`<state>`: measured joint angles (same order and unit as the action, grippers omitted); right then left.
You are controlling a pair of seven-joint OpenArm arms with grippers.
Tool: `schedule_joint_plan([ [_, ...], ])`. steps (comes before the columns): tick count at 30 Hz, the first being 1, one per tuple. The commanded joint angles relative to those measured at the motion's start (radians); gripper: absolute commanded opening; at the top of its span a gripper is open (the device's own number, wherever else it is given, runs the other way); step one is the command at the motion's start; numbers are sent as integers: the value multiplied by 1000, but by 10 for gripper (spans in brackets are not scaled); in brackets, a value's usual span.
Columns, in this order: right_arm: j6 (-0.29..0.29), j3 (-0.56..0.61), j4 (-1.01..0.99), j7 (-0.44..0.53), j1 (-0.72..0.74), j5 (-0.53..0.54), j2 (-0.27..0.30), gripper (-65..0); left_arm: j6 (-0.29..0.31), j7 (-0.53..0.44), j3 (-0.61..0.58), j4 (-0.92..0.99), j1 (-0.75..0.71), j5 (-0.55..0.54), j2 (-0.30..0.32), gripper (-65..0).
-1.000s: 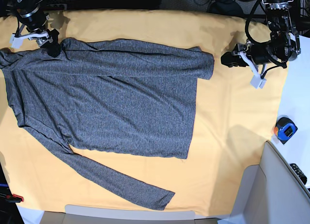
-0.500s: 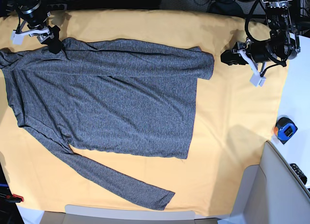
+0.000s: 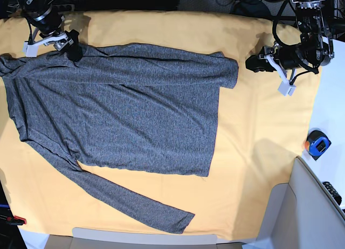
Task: Fold the T-shirt properly
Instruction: 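Regrasp the collar corner with the right gripper and pull it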
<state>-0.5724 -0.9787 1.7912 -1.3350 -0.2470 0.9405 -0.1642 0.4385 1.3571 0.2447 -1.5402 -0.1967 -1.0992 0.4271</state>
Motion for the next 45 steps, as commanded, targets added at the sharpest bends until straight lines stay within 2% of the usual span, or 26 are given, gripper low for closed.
schedule_joint_plan([
  [1,-2,5,14,5,-4,13,7,-212,3,-6,8,-16,9,-17,16,-453],
  [6,-2,8,14,5,-15,13,7,-232,3,-37,3,-16,4,-15,16,-454],
  [8,-2,8,14,5,-18,13,7,-297,3,-41,3,-12,4,-14,16,-454],
  [12,-2,8,14,5,-18,13,7,-505,3,-41,3,-12,4,-14,16,-454],
  [14,-2,8,14,5,-18,15,7,-569,3,-41,5,-12,4,-14,16,-454],
  [18,-2,10,14,5,-16,15,7,-650,3,-41,5,-10,4,-14,16,-454],
  [26,-2,10,17,5,24,15,7,-650,3,-41,2,-10,4,-14,16,-454],
  [30,-2,10,17,5,77,44,7,-650,3,-41,0,-10,4,-12,16,-454],
  [36,-2,10,12,7,182,33,7,-650,3,-41,0,-9,4,-12,16,-454],
  [45,-2,10,0,9,312,-58,7,-650,3,-41,0,-9,4,-12,16,-454],
])
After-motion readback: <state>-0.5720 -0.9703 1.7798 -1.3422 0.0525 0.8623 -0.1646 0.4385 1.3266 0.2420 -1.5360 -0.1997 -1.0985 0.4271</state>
